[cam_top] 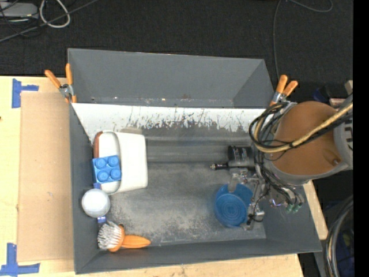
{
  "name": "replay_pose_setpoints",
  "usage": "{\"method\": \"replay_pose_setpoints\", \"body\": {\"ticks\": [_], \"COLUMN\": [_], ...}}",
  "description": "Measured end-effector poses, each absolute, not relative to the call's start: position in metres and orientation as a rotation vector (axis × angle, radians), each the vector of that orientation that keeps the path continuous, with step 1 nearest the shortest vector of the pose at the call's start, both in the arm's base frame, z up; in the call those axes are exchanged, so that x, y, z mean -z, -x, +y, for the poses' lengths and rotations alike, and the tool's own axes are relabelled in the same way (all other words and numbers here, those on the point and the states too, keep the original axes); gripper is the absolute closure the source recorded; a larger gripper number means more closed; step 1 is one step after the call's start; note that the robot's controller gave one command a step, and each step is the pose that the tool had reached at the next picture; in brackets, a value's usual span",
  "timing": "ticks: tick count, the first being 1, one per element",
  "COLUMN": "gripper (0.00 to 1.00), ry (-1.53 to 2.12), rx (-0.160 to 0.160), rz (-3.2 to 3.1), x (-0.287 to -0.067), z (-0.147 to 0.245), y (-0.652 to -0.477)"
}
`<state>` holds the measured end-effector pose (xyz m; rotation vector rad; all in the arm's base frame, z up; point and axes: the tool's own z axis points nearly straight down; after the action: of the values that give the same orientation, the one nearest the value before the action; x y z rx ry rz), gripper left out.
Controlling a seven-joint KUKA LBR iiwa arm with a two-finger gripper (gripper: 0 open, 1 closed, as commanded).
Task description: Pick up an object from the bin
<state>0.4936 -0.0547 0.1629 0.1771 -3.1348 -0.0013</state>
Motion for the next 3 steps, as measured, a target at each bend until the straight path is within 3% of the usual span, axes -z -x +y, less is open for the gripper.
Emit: {"method": "replay_pose_setpoints", "body": {"ticks": [1,2,3], "gripper": [0.0,0.0,0.0], "ry": [-0.314,-0.713,-1.021], "rx": [0.0,-0.001,0.004], "rz": [-3.127,-3.065,-2.97], "x": [-0.092,-0.069,-0.097], "z": [-0.105,-0.126,-0.137], "y": [-0.511,-0.497,-0.476]}}
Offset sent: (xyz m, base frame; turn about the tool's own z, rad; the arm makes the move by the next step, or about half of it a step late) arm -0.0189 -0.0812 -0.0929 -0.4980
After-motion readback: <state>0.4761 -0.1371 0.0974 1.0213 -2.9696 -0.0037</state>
